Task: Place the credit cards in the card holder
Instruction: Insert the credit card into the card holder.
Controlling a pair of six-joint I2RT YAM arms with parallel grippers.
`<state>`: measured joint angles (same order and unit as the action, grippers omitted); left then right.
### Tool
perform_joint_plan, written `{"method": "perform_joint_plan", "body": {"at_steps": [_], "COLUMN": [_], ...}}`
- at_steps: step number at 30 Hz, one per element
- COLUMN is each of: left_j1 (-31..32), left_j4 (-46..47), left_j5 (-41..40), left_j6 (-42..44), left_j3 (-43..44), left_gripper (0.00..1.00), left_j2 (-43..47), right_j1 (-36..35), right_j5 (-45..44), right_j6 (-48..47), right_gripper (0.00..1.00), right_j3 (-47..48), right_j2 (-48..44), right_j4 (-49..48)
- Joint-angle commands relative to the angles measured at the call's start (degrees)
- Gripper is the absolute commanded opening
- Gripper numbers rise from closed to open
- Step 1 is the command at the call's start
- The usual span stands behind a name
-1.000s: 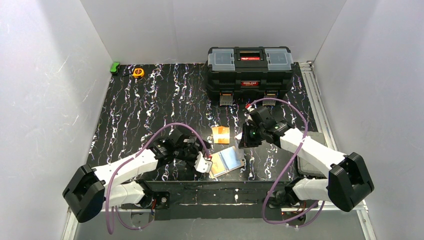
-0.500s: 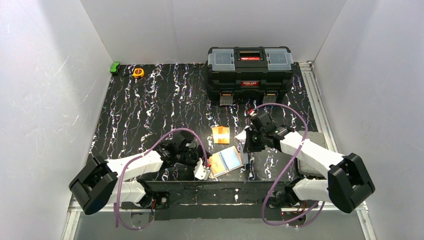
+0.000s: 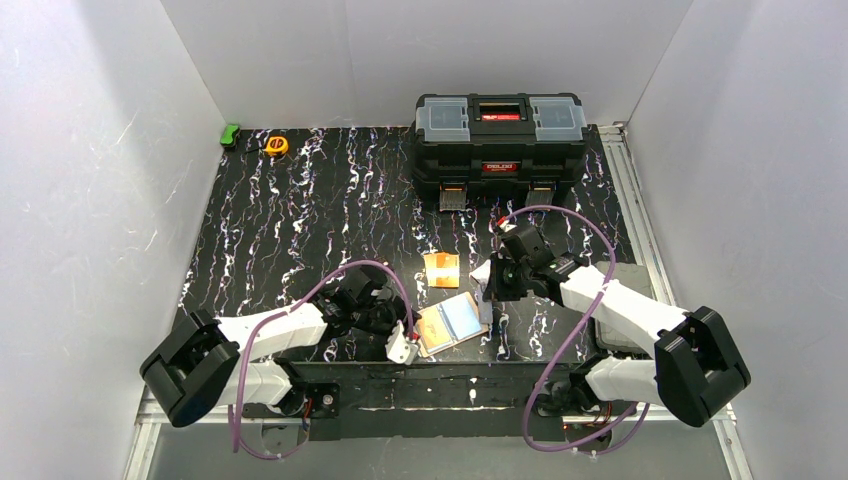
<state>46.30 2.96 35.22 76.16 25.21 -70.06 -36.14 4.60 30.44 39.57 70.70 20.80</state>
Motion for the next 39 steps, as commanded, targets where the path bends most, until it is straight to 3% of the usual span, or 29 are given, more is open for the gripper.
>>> {"method": "perform_joint_plan", "body": {"at_steps": [1,15,24,39], "left_j1": [0.23,0.27,0.24,0.21], "left_j4": [-1.17,-0.85,1.07,2.31], "left_j5": [2.05,1.33,0.87,0.64], "left_j6": [1.30,1.01,1.15,0.81], "left_j3": [-0.50,-0.26,-0.85,-1.93], "left_gripper": [0.44,0.37,0.37,0.36], "left_j2": [-0.12,-1.22,-1.48,-1.25], "right_j1": [-0.33,-0.31,-0.27,-0.33], "right_j5": [-0.55,1.47,3.86,8.29], "right_j6": [0.61,1.20,2.18,2.12], "right_gripper": [0.01,0.01,0.01,0.01], "right_j3": [0.05,-0.90,-1.47,-0.76], "right_j2": [0.23,-0.25,-5.72,-2.13], "right_j4": [-3.03,-4.02,-5.19,-6.44]}}
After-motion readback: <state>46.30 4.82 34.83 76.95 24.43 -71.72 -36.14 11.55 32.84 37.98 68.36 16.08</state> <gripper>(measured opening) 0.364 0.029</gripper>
